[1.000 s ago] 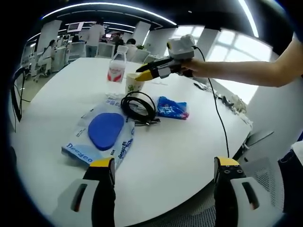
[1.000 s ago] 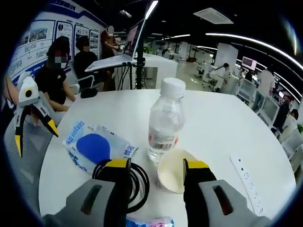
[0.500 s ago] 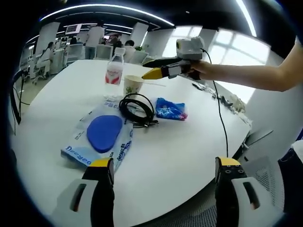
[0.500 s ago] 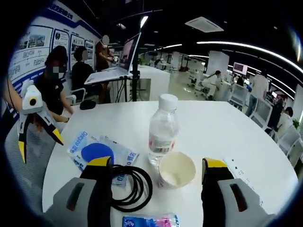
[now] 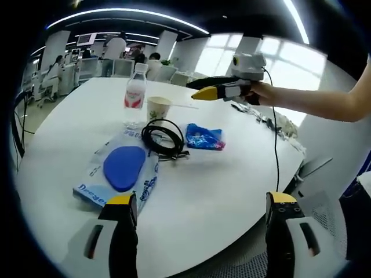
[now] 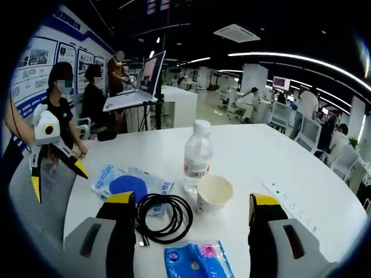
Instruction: Arrange the tabletop items into an orderly group along one side of the table until the central work area is clear of visible clutter.
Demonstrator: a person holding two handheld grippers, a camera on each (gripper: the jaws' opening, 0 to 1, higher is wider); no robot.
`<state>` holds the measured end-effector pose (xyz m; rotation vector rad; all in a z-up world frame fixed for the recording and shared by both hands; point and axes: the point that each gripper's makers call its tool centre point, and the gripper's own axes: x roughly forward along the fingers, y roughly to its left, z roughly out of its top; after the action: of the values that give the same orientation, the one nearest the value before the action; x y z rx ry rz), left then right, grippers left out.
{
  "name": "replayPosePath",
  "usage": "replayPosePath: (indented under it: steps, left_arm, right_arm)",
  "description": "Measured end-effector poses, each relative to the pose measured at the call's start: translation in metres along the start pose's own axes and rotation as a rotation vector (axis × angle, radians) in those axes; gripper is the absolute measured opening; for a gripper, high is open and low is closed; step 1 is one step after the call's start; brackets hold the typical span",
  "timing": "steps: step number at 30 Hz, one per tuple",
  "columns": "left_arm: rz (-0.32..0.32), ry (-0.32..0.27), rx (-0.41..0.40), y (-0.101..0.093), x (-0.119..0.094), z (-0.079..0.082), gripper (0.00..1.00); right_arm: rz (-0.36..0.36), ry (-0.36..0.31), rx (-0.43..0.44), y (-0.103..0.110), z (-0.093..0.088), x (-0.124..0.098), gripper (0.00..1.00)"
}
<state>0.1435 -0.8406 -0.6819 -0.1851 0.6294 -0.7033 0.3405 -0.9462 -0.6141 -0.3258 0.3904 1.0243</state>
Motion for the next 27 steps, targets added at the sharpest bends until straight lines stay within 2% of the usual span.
replayPosePath:
  steps: [9, 16, 27]
  left_arm:
    - [-0.010, -0.015, 0.006, -0.004, -0.001, 0.003, 0.90]
    - [-0.052, -0.003, 0.032, -0.014, 0.002, 0.000, 0.90]
    - [-0.122, 0.005, 0.063, -0.027, 0.005, 0.000, 0.90]
  right_arm:
    - [-0.041, -0.006, 0.030, 0.017, -0.007, -0.025, 0.77]
    - [-0.086, 0.005, 0.062, 0.029, -0.019, -0.050, 0.77]
    - [-0.210, 0.001, 0.143, 0.044, -0.040, -0.098, 0.76]
